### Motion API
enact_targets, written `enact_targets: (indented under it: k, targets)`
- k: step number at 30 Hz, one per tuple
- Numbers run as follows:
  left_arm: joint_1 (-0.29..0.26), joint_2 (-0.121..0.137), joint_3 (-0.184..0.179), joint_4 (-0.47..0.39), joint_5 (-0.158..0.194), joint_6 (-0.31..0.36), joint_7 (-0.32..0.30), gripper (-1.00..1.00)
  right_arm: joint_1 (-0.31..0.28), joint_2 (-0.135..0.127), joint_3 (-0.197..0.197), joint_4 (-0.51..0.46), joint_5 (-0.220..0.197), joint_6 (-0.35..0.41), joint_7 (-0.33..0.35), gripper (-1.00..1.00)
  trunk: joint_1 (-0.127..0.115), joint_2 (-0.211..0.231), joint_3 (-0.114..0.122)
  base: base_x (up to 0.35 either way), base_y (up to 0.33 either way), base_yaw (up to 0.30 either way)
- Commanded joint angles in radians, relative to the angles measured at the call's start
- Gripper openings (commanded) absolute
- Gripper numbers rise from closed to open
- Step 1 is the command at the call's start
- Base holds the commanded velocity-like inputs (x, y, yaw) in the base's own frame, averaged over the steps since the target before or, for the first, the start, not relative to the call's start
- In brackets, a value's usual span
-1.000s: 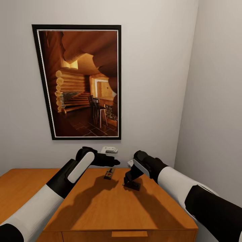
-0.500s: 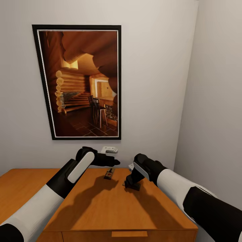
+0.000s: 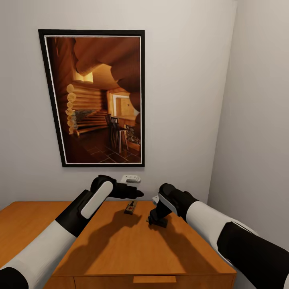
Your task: Take the four mousetraps from the cabinet in the bathroom and place them on the bathroom floor. Make sure all four end up on the same floor surface, and ensure that at least two of them are either under or directly next to the same bathroom sink.
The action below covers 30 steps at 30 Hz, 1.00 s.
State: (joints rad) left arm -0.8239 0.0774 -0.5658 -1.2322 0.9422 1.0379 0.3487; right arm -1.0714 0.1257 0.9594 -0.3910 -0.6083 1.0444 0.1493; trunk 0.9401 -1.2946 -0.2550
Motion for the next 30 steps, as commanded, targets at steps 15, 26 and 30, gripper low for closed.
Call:
enact_targets:
  k: [15,26,30]
  targets:
    - [-0.001,0.001,-0.002,-0.001,0.01,0.001,0.01,1.0,0.013,0.002,0.001,0.002,-0.018,0.003,0.024,1.0,0.0,-0.001,-0.002,0.0,0.0,0.0]
    - [-0.001,0.001,-0.002,-0.001,0.01,0.001,0.01,1.0,0.013,0.003,0.002,0.039,-0.017,0.003,0.027,-1.0,0.0,-0.001,-0.002,0.0,0.0,0.0]
    - [-0.001,0.001,-0.002,-0.001,0.01,0.001,0.01,1.0,0.013,0.002,0.002,0.047,-0.016,0.003,0.037,-1.0,0.0,-0.001,-0.002,0.0,0.0,0.0]
